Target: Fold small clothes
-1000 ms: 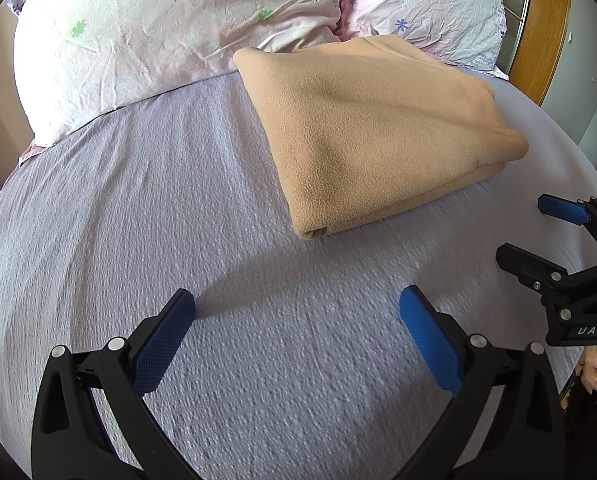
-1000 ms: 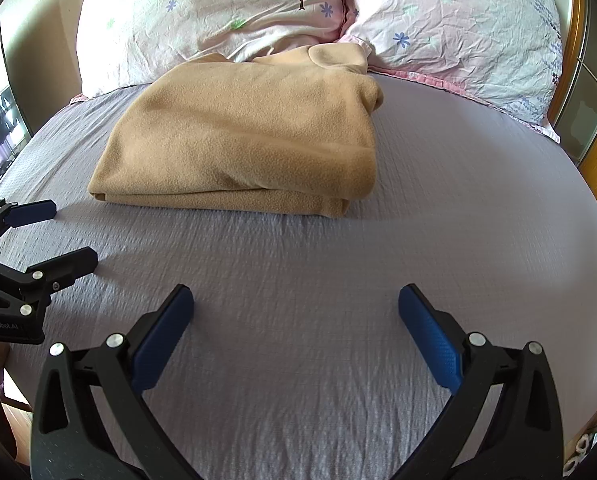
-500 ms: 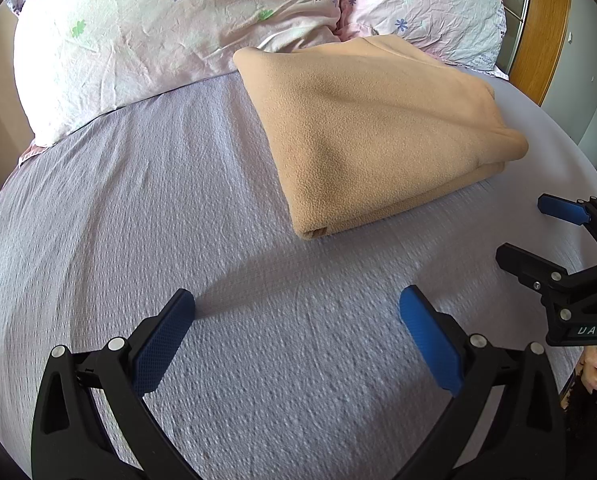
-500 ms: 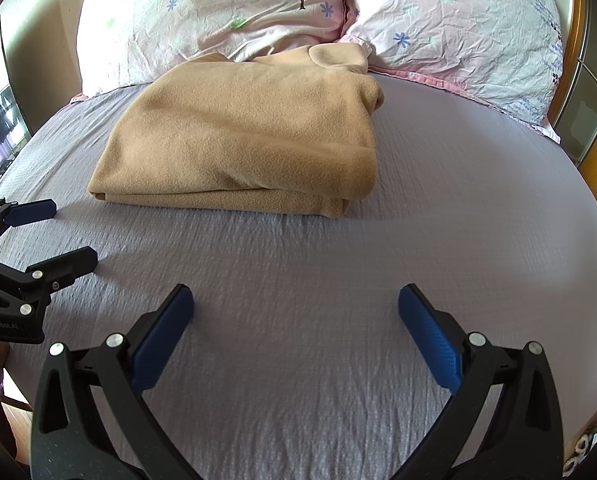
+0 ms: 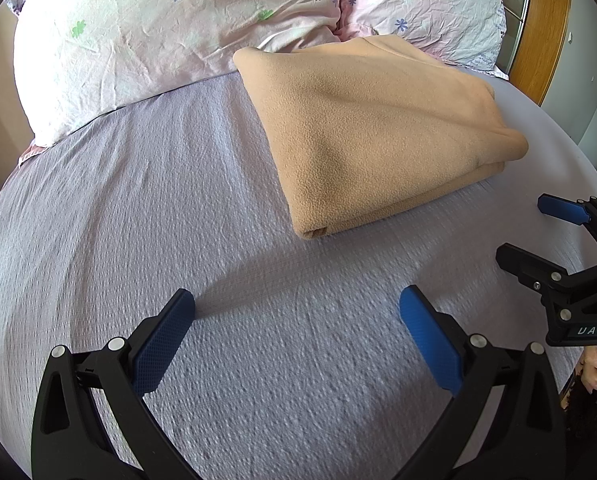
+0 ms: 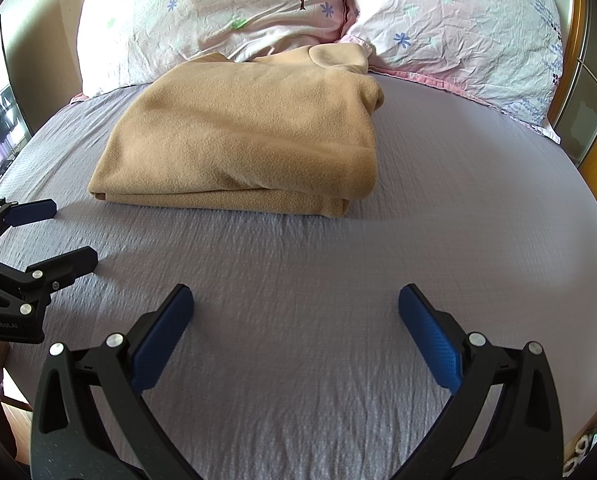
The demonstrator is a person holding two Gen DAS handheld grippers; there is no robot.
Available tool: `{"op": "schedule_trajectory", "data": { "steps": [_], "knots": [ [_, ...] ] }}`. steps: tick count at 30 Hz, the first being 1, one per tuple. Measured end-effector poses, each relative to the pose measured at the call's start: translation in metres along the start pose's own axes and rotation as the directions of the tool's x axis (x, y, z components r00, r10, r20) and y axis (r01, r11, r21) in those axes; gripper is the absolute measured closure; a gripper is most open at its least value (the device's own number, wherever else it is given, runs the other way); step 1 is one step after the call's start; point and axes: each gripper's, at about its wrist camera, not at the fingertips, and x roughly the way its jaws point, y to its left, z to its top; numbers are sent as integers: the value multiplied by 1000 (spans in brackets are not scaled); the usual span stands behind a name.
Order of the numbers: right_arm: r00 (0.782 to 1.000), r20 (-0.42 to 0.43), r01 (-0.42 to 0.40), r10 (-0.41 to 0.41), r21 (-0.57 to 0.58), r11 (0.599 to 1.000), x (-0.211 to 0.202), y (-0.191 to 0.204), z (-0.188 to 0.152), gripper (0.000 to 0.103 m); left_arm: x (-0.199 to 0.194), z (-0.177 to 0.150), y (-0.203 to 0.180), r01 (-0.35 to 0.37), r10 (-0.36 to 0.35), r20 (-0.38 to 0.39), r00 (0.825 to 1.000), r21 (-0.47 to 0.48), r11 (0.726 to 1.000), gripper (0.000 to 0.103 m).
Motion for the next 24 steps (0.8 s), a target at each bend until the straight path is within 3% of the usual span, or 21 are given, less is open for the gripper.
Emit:
{"op": "schedule_trajectory", "data": {
  "steps": [24],
  "knots": [
    [1000,0,1,-1,0,1000,0,0,0,2,1,1,1,1,-1,2,1000,2,1000,1]
  ]
}}
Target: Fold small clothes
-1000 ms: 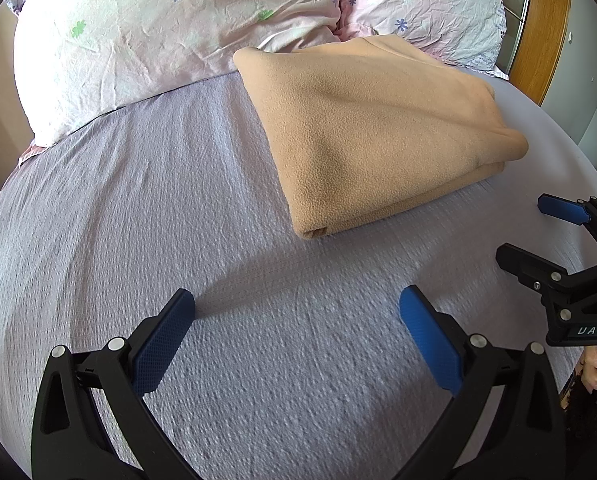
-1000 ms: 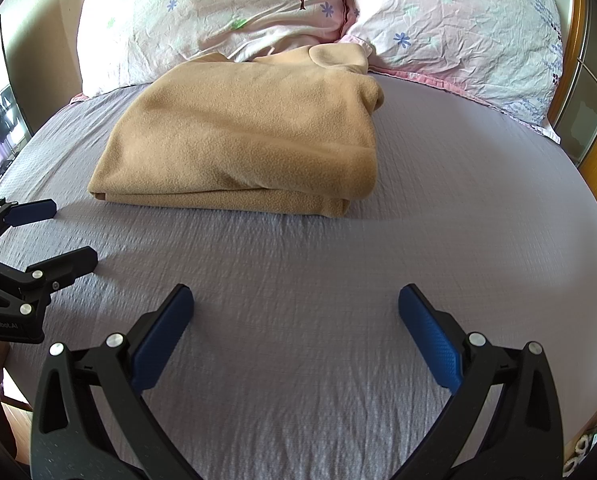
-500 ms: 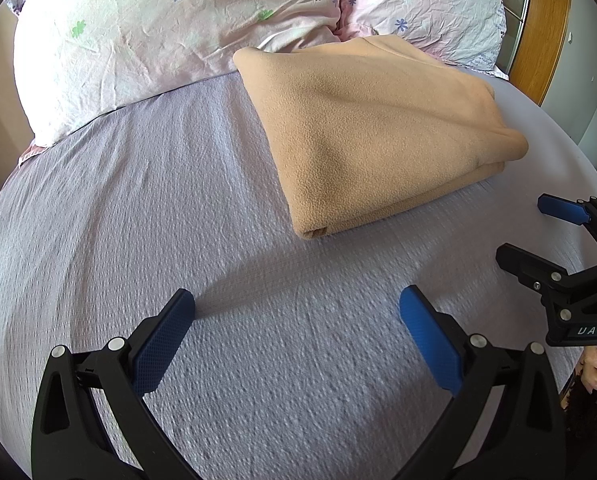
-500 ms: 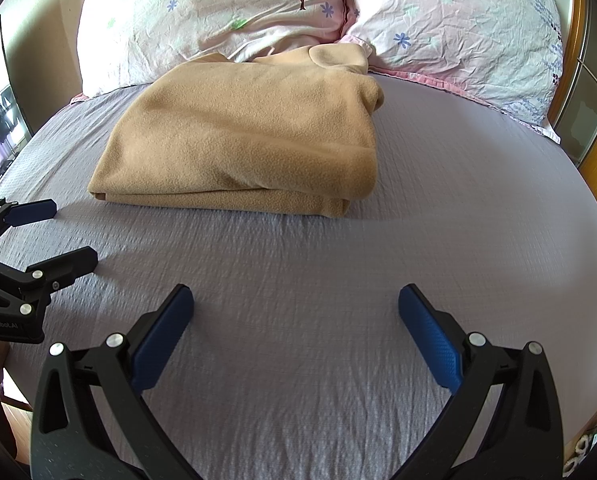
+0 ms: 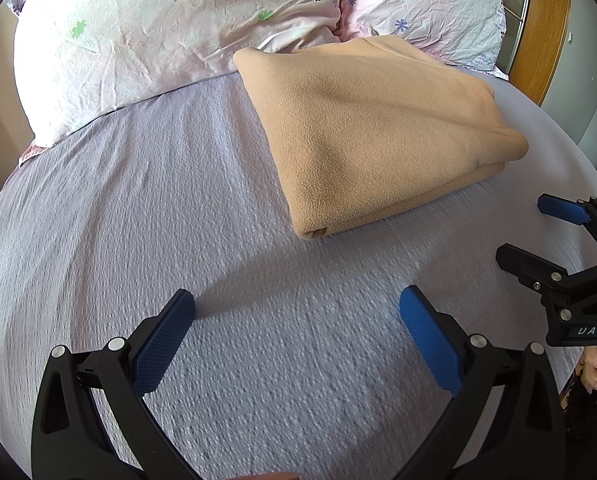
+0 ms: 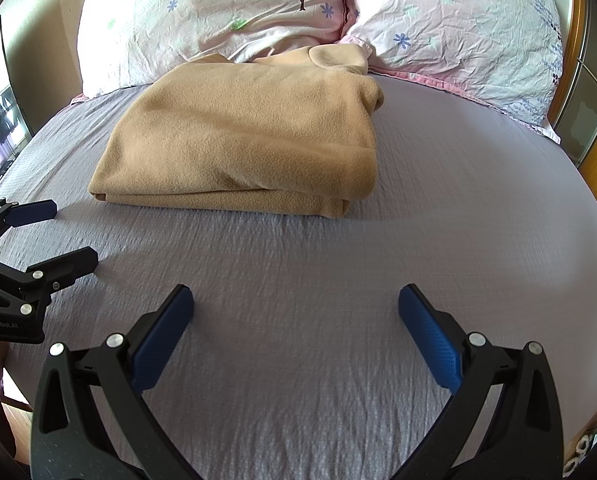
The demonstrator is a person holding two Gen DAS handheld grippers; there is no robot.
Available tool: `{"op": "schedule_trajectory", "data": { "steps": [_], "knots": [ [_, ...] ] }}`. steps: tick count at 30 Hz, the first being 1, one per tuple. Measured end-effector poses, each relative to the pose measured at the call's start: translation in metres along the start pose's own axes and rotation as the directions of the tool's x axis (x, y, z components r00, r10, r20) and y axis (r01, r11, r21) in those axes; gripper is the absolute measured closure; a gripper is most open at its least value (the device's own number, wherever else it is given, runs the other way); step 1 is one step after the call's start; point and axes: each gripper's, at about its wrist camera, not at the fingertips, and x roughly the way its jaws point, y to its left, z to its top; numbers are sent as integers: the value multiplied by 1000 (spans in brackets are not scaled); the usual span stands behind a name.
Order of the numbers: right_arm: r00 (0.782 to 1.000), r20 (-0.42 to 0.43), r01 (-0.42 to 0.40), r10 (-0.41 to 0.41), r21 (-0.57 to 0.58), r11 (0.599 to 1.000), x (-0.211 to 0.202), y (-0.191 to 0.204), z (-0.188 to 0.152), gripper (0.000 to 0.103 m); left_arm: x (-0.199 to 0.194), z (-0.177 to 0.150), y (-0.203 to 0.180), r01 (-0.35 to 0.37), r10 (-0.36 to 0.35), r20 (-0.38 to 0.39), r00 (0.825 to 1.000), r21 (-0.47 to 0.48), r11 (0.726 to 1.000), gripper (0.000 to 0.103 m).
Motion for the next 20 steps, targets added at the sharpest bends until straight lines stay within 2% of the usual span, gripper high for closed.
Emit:
{"op": "schedule_trajectory", "data": {
  "steps": [20],
  "knots": [
    [1000,1,0,0,1,1000,0,0,1,2,1,0,-1,-3,3,6,1000,0,1000,1]
  ]
}}
